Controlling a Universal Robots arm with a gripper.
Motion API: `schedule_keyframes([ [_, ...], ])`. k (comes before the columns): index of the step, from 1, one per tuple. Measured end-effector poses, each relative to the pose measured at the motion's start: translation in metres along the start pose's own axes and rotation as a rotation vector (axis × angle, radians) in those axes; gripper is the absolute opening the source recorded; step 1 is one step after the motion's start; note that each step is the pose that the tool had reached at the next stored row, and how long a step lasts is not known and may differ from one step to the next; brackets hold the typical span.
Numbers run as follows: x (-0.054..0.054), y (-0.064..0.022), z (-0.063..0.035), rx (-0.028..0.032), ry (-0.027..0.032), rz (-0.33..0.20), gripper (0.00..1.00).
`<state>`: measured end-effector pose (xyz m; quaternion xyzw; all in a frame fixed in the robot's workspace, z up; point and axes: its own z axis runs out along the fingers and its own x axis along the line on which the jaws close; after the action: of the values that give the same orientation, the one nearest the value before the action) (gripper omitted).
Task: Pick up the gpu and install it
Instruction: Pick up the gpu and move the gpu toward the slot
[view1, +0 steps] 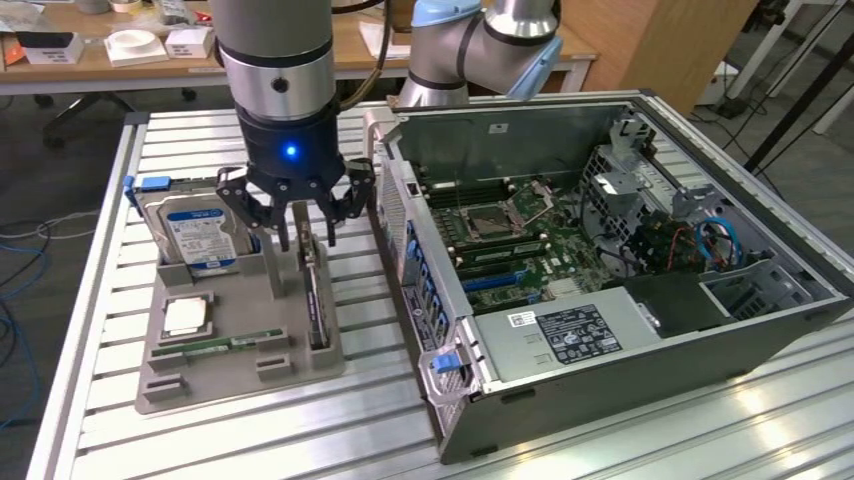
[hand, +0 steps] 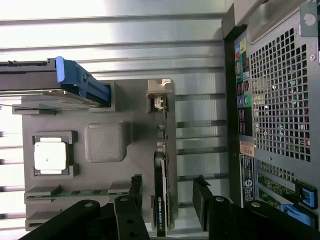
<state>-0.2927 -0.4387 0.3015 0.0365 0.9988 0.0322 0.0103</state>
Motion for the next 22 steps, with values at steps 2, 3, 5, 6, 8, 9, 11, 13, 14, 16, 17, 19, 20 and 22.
schedule_keyframes([
  [2, 0.000, -0.0001, 0.0011, -0.0004, -0.0001, 0.000, 0.53],
  [3, 0.000, -0.0002, 0.0017, -0.0006, 0.0000, 0.000, 0.53],
  [5, 0.000, -0.0003, 0.0029, -0.0009, 0.0000, 0.000, 0.53],
  [6, 0.000, -0.0004, 0.0036, -0.0009, 0.0000, 0.000, 0.53],
  [8, 0.000, -0.0005, 0.0047, -0.0009, 0.0001, 0.000, 0.53],
  [9, 0.000, -0.0008, 0.0052, -0.0009, 0.0001, 0.000, 0.53],
  [11, 0.000, -0.0021, 0.0061, -0.0009, 0.0002, 0.000, 0.53],
  [13, 0.000, -0.0040, 0.0071, -0.0009, 0.0001, 0.000, 0.53],
  [14, 0.000, -0.0049, 0.0077, -0.0009, 0.0001, 0.000, 0.53],
  [16, 0.000, -0.0064, 0.0094, -0.0012, -0.0001, 0.000, 0.53],
  [17, 0.000, -0.0071, 0.0102, -0.0011, -0.0001, 0.000, 0.53],
  [19, 0.000, -0.0094, 0.0115, -0.0009, 0.0002, 0.000, 0.53],
  [20, -0.001, -0.0109, 0.0121, -0.0009, 0.0001, 0.000, 0.53],
  [22, -0.001, -0.0137, 0.0132, -0.0010, 0.0000, 0.000, 0.53],
])
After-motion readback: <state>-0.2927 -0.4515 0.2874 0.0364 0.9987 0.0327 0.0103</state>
